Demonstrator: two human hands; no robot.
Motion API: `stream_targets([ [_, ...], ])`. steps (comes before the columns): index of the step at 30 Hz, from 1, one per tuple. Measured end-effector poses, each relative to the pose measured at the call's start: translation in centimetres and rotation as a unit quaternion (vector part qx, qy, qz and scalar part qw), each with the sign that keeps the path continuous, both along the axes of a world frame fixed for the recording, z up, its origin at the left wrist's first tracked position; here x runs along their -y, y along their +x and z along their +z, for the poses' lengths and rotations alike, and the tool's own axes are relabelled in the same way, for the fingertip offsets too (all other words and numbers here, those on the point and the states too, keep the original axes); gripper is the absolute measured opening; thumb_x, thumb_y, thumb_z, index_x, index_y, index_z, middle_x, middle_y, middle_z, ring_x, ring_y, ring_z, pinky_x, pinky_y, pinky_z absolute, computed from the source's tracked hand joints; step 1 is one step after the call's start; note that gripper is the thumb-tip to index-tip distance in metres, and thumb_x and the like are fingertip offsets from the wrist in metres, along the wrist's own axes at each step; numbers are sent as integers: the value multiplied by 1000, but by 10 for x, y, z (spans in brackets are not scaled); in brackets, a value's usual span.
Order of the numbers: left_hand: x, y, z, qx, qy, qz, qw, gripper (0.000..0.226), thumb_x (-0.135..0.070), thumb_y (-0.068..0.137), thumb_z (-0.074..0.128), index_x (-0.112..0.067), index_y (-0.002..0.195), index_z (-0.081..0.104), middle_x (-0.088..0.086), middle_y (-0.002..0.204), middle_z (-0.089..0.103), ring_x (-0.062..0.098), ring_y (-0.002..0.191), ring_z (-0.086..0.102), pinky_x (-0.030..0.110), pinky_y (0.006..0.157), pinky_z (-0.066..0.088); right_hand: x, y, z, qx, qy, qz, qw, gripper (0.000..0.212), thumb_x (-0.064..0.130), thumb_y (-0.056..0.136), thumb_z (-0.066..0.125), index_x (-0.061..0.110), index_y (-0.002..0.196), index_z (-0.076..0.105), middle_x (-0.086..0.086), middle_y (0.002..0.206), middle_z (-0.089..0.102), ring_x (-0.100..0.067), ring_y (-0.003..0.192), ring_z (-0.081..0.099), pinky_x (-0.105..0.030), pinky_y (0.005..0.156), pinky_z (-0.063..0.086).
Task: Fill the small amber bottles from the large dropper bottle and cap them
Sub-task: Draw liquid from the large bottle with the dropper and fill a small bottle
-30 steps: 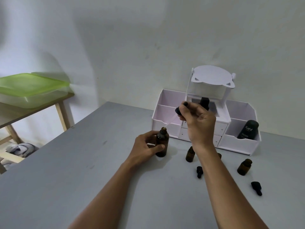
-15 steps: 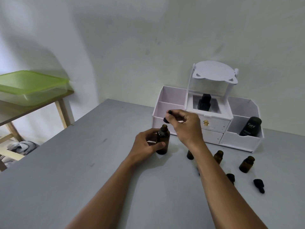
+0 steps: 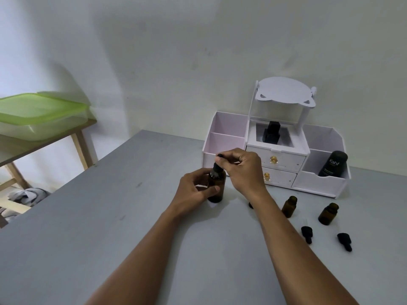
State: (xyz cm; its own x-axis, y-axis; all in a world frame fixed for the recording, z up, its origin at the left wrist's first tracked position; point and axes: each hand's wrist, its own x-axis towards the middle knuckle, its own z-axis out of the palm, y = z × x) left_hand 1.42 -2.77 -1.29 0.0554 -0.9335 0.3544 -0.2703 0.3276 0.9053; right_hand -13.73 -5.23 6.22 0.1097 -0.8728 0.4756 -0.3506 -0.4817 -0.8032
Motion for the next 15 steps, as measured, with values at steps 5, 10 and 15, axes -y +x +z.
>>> stream_targets([
  [5, 0, 1, 0, 5, -1, 5, 1000, 40, -16, 79, 77, -24, 119, 70, -6, 105, 75, 9, 98, 71, 27, 84, 59, 0, 3, 1, 0, -8, -9, 1000, 7, 14, 86, 75, 11, 91, 79, 6, 81, 70, 0, 73, 64, -3, 65, 48],
  [10, 0, 0, 1, 5, -2, 2, 1000, 40, -18, 78, 75, -24, 117, 71, -5, 104, 76, 11, 98, 71, 28, 85, 59, 0, 4, 1, -5, -12, -16, 1000, 6, 13, 86, 75, 11, 90, 79, 8, 78, 68, 0, 72, 64, -3, 64, 48],
  [15, 0, 0, 1, 11, -1, 4, 1000, 41, -18, 78, 75, -24, 119, 70, -6, 107, 75, 9, 100, 70, 28, 86, 59, 0, 4, 1, -5, -11, -20, 1000, 6, 13, 86, 75, 11, 90, 78, 8, 79, 68, -1, 73, 64, -4, 65, 50],
])
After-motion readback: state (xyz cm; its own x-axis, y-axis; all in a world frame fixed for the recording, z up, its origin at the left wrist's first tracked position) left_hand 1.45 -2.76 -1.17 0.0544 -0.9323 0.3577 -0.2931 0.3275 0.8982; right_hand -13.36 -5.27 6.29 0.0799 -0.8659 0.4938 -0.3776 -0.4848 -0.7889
